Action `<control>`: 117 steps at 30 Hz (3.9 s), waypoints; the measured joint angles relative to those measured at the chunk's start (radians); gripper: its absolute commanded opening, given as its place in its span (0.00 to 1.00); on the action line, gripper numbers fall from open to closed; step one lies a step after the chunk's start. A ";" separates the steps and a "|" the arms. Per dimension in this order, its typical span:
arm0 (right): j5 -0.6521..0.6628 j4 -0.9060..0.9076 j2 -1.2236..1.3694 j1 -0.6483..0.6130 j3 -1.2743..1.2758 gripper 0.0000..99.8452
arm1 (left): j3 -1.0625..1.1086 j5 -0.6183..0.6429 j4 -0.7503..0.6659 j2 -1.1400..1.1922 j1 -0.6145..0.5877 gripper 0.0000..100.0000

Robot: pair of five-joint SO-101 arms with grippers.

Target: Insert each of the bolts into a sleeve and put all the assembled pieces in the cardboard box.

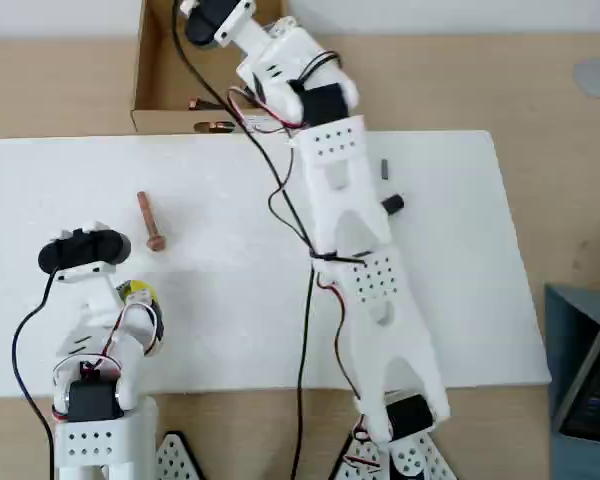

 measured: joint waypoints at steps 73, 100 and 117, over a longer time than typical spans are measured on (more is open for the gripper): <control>-1.080 0.410 -0.833 0.307 1.461 0.16 | 0.000 0.000 0.000 0.000 -0.034 0.00; -1.080 0.209 -0.519 0.316 1.341 0.16 | 0.000 0.000 0.000 0.000 -0.034 0.00; -1.080 0.215 -0.485 0.339 1.318 0.01 | 0.000 0.000 0.000 0.000 -0.034 0.00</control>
